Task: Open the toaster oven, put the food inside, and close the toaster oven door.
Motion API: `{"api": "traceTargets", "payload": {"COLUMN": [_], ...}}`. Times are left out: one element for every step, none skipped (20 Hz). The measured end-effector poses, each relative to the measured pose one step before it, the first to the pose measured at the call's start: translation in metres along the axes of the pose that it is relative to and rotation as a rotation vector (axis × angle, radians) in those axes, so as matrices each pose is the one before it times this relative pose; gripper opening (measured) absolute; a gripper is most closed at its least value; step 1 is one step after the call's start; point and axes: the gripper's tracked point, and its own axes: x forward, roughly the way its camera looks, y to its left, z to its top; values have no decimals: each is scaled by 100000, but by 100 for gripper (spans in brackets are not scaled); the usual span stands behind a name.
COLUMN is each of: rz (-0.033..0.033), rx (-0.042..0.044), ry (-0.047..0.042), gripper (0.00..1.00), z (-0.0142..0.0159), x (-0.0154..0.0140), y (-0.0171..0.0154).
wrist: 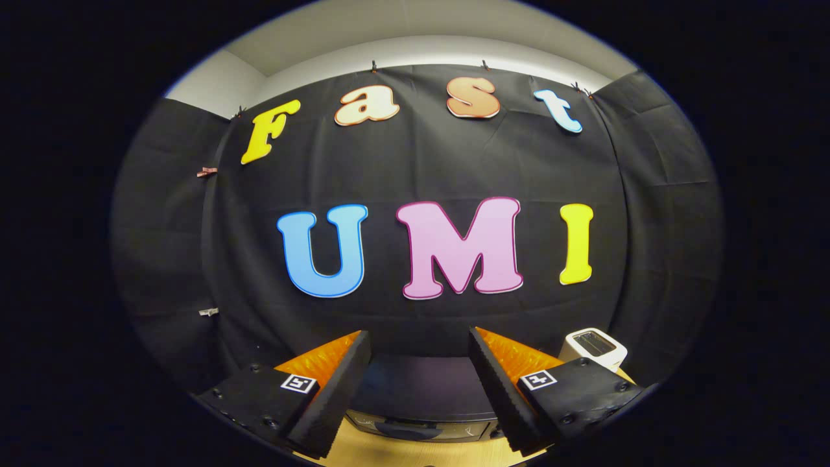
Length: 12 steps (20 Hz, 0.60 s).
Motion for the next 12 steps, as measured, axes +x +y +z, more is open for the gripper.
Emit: {"api": "traceTargets", "payload": {"rz": [-284,-579,-556,-386,-548,-953,-1254,-1717,-1495,-1429,-791,-741], "rx": [165,156,101,-323,-884,-1036,-1000,-1074,-649,-419,206,311], "ry": [1313,895,1000,2068,2219,2033,1899,1806,1224,2516,1969,2028], "gripper": [98,98,98,98,98,98,98,98,98,98,98,98], "z": [-1288,-1243,-1293,-1716,-1828,-1858,-1748,-1588,-1479,-1740,-1506,-1363], "x": [222,358,520,397,407,413,254,245,522,517,456,515], "y": [118,168,163,142,60,-105,-266,-287,-192,-149,-65,79]}}
